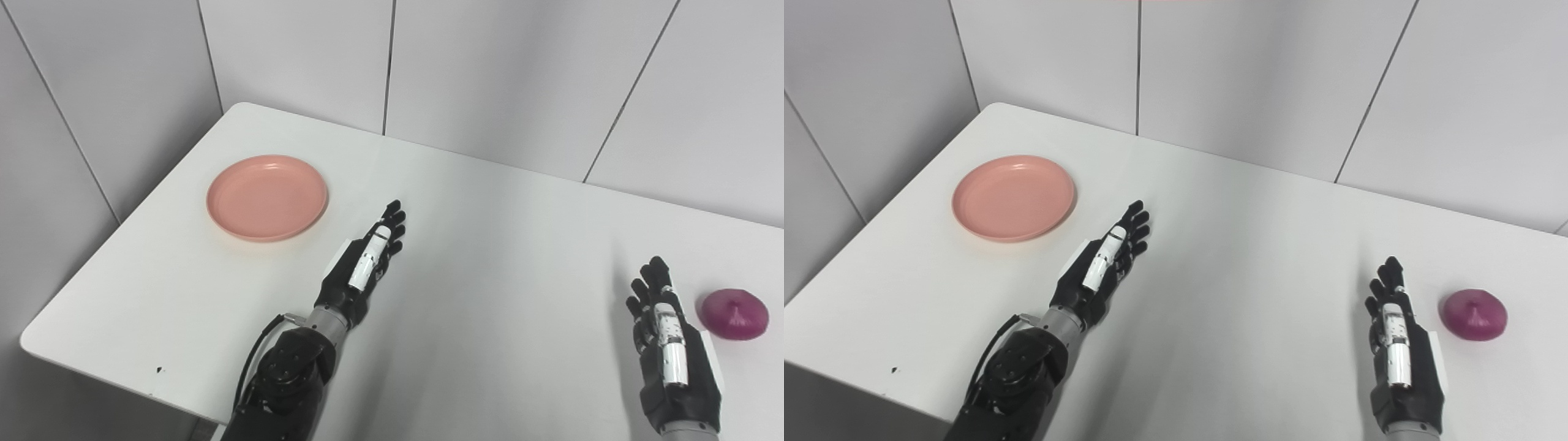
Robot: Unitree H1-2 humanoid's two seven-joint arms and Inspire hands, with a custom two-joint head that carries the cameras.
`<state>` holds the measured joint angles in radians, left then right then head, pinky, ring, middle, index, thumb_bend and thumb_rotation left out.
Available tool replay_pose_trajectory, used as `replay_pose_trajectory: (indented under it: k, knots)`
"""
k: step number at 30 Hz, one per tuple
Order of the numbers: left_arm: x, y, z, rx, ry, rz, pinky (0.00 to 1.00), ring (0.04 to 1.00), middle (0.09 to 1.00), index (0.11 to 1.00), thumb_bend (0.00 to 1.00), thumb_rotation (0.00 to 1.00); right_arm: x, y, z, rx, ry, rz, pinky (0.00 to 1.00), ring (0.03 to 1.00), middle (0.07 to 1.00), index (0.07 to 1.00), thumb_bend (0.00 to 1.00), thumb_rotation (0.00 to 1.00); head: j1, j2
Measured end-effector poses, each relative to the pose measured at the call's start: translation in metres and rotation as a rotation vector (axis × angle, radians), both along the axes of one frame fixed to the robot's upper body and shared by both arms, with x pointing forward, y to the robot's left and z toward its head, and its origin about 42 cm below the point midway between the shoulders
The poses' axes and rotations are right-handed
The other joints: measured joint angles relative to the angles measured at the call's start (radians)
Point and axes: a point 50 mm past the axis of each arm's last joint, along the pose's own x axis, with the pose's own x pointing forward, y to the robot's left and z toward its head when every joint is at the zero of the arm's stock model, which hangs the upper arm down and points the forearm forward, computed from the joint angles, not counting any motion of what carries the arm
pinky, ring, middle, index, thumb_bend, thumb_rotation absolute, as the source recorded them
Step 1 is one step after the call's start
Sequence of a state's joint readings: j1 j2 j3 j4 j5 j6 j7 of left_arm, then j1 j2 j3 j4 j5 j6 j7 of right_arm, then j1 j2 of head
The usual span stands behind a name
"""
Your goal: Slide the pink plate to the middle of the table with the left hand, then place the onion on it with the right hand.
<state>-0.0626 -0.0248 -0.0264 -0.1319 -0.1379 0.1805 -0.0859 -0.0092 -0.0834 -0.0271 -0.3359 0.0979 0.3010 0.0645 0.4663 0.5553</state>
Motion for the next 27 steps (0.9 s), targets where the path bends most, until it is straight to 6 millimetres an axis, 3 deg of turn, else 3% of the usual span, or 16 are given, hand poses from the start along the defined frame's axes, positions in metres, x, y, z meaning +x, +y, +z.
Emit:
replay_pose_trajectory:
  k: [19,27]
  knots:
    - [0.000,0.008,0.047,0.003,-0.103,0.009,1.00,0.989,0.991,0.971,0.43,1.00,-0.001,0.002,0.001,-0.005,-0.002,0.006,1.00,1.000,1.000,1.000,0.00,1.00,0.002,-0.006]
    - [0.008,0.021,0.063,0.047,-0.158,0.037,0.96,0.965,0.973,0.948,0.44,1.00,-0.001,0.002,0.001,-0.004,-0.002,0.005,1.00,1.000,1.000,1.000,0.00,1.00,0.005,-0.009]
